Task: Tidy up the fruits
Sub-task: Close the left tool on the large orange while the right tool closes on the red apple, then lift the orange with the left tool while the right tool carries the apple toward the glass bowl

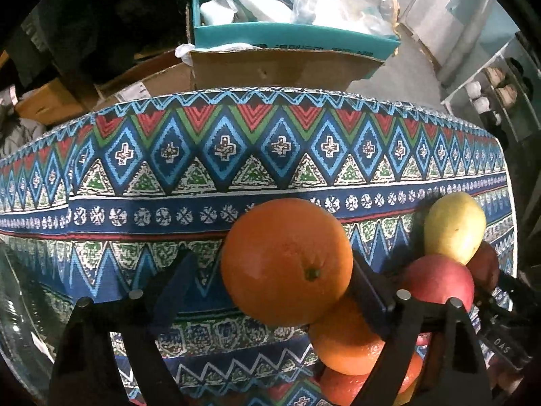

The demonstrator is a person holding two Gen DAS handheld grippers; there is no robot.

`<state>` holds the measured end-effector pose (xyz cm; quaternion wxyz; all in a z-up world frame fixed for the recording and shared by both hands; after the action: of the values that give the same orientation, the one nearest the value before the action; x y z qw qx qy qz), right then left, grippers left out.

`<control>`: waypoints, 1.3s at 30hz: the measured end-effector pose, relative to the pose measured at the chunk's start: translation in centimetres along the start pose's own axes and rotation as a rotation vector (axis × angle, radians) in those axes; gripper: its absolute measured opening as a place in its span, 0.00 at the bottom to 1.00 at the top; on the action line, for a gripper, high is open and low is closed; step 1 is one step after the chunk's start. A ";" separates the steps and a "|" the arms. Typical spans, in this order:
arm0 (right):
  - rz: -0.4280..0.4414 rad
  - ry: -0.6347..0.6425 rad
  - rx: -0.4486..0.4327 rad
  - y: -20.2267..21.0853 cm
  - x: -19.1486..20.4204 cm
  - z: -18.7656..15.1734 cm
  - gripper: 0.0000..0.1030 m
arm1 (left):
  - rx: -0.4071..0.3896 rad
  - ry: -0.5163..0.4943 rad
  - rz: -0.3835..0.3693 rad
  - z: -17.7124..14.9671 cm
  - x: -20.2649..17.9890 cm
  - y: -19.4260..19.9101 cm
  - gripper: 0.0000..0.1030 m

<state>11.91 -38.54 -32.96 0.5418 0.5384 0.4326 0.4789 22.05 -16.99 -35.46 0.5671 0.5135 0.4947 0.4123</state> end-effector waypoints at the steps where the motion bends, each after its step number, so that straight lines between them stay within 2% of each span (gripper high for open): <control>1: 0.002 -0.002 0.002 0.0 0.0 -0.1 0.70 | -0.003 -0.007 -0.003 0.1 -0.1 0.0 0.83; 5: -0.003 -0.001 0.038 -0.9 0.1 -0.3 0.70 | -0.008 -0.046 -0.034 0.2 -1.0 0.1 0.68; 10: -0.006 0.002 0.020 -0.8 0.0 -0.5 0.70 | -0.021 -0.046 -0.026 -0.2 -1.1 0.4 0.67; 14: -0.045 0.025 -0.007 -0.7 0.1 -0.6 0.70 | -0.048 -0.053 0.005 -0.9 -0.8 1.0 0.67; 19: -0.075 0.015 -0.044 -0.1 0.3 -0.5 0.70 | -0.090 -0.038 0.002 -1.5 -0.2 2.5 0.67; 28: -0.089 0.011 -0.143 3.5 0.9 0.0 0.69 | -0.162 -0.006 0.005 -3.2 1.7 6.3 0.67; 39: -0.107 0.040 -0.255 8.2 2.2 -0.4 0.69 | -0.252 -0.026 0.041 -5.9 1.7 11.0 0.67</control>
<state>11.46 -36.64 -24.66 0.6218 0.4320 0.4070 0.5110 16.97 -12.84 -24.66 0.6249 0.4533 0.4212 0.4760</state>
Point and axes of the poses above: each gripper's, at about its wrist camera, not at the fingertips, and y roughly against the way its jaws point, x to its left, z to its top, the point moved 8 cm from there along -y, roughly the way its jaws point, and after that the axes turned 15 degrees about x, right-handed, at the moved point
